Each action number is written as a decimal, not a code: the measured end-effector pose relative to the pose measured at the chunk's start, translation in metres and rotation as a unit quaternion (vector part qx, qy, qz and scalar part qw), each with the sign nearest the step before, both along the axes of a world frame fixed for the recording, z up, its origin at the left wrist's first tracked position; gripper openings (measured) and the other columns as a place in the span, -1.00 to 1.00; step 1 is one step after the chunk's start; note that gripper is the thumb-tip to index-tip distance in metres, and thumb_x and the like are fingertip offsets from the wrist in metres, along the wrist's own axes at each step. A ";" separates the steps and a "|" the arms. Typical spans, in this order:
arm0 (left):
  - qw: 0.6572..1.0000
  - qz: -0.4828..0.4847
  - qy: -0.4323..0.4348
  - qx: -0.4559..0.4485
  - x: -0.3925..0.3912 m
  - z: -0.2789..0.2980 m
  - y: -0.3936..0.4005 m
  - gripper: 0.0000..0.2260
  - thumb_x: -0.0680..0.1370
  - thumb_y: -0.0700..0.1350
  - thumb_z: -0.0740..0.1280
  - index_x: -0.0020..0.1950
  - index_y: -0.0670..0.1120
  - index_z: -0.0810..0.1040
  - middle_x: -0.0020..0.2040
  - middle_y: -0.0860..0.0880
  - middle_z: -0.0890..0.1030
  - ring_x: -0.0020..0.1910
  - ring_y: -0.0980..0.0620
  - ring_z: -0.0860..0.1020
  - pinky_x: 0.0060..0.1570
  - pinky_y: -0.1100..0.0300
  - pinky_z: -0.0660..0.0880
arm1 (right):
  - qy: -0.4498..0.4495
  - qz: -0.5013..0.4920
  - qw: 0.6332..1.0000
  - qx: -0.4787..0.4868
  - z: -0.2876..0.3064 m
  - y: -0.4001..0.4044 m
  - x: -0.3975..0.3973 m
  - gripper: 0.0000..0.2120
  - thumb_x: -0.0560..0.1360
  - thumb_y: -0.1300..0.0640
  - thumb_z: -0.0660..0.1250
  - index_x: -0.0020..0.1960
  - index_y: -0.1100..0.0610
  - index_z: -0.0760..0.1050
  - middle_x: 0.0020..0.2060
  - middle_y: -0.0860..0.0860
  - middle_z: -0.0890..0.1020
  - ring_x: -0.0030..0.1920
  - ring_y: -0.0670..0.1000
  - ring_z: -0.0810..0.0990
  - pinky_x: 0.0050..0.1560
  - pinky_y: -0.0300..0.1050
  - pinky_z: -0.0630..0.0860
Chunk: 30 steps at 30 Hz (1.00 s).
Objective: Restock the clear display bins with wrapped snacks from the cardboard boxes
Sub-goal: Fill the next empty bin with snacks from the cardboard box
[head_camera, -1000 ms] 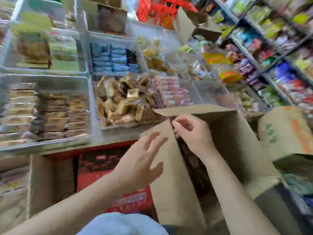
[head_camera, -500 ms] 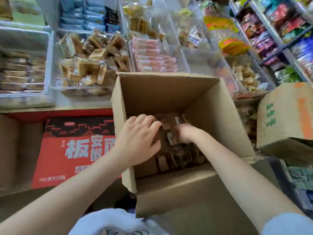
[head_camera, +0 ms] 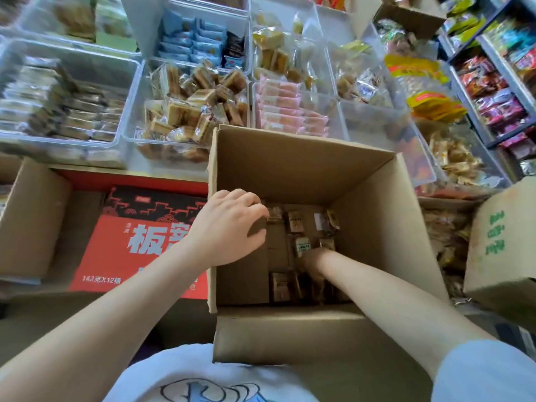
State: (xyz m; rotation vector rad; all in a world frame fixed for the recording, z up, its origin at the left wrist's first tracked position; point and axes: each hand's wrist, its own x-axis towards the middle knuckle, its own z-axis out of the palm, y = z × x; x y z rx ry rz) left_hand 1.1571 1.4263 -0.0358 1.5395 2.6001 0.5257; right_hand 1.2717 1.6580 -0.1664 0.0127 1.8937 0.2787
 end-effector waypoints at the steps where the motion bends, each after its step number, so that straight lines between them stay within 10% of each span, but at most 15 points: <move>1: 1.000 -0.002 0.002 0.001 0.000 0.000 0.001 -0.72 0.60 0.11 0.28 0.21 0.04 0.64 0.23 0.04 0.61 0.25 0.03 0.53 0.24 0.07 0.43 | -0.004 -0.016 1.000 0.003 0.001 0.001 0.003 -0.45 0.60 0.19 0.27 0.56 0.10 0.23 0.52 0.10 0.30 0.46 0.15 0.36 0.32 -0.02 0.43; 10: 1.000 -0.020 0.007 0.022 -0.002 -0.004 0.005 -0.74 0.60 0.12 0.27 0.19 0.08 0.64 0.21 0.09 0.61 0.25 0.07 0.53 0.19 0.13 0.43 | 0.107 -0.201 0.973 -0.023 0.010 0.004 0.004 -0.59 0.58 0.19 0.32 0.41 0.22 0.43 0.32 0.14 0.52 0.28 0.13 0.54 0.23 -0.09 0.51; 15: 0.999 -0.023 -0.011 0.038 -0.003 -0.002 0.002 -0.73 0.60 0.09 0.30 0.25 0.07 0.61 0.27 0.06 0.59 0.31 0.04 0.50 0.24 0.12 0.41 | 0.178 -0.373 0.908 -0.074 0.064 0.020 -0.015 -0.70 0.47 0.01 0.47 0.12 0.15 0.56 -0.12 0.03 0.63 -0.18 0.00 0.61 -0.16 -0.12 0.56; 18: 0.982 0.008 -0.133 0.133 -0.004 0.008 -0.006 -0.64 0.60 -0.02 0.35 0.40 0.07 0.48 0.38 0.18 0.45 0.40 0.15 0.38 0.33 0.21 0.31 | 0.327 -0.473 0.790 -0.213 0.120 0.018 -0.034 -0.69 0.45 -0.16 0.43 -0.11 0.10 0.64 -0.30 -0.04 0.63 -0.33 -0.07 0.56 -0.25 -0.14 0.49; 21: 0.876 0.123 -0.371 0.282 -0.024 0.031 -0.020 -0.61 0.58 -0.01 0.39 0.39 0.14 0.44 0.24 0.40 0.39 0.26 0.32 0.44 0.18 0.38 0.42 | 0.409 -0.556 0.572 -0.443 0.181 -0.016 -0.058 -0.70 0.53 -0.09 0.30 -0.19 0.10 0.63 -0.33 0.10 0.56 -0.39 0.00 0.45 -0.32 -0.16 0.38; 23: 0.802 0.162 -0.460 0.345 -0.050 0.047 -0.032 -0.57 0.50 0.09 0.40 0.36 0.14 0.44 0.20 0.19 0.56 0.17 0.21 0.57 0.14 0.23 0.53 | 0.398 -0.551 0.501 -0.535 0.212 -0.049 -0.081 -0.70 0.63 0.01 0.20 -0.03 0.17 0.62 -0.21 0.17 0.61 -0.32 0.04 0.49 -0.27 -0.11 0.41; 26: 0.717 0.138 -0.568 0.381 -0.093 0.072 -0.061 -0.51 0.47 0.07 0.45 0.37 0.07 0.44 0.13 -0.07 0.65 0.07 -0.02 0.67 0.04 0.05 0.62 | 0.394 -0.493 0.539 -0.558 0.234 -0.103 -0.124 -0.66 0.68 0.03 0.15 0.11 0.24 0.60 -0.11 0.22 0.63 -0.17 0.15 0.53 -0.19 -0.09 0.49; 30: 0.732 0.169 -0.529 0.395 -0.155 0.074 -0.120 -0.59 0.49 -0.09 0.53 0.28 0.10 0.52 0.06 -0.12 0.68 0.00 -0.06 0.69 -0.13 0.12 0.64 | 0.403 -0.479 0.575 -0.527 0.232 -0.175 -0.191 -0.71 0.65 0.00 0.22 0.19 0.16 0.58 -0.12 0.04 0.67 -0.13 0.02 0.64 -0.10 -0.08 0.55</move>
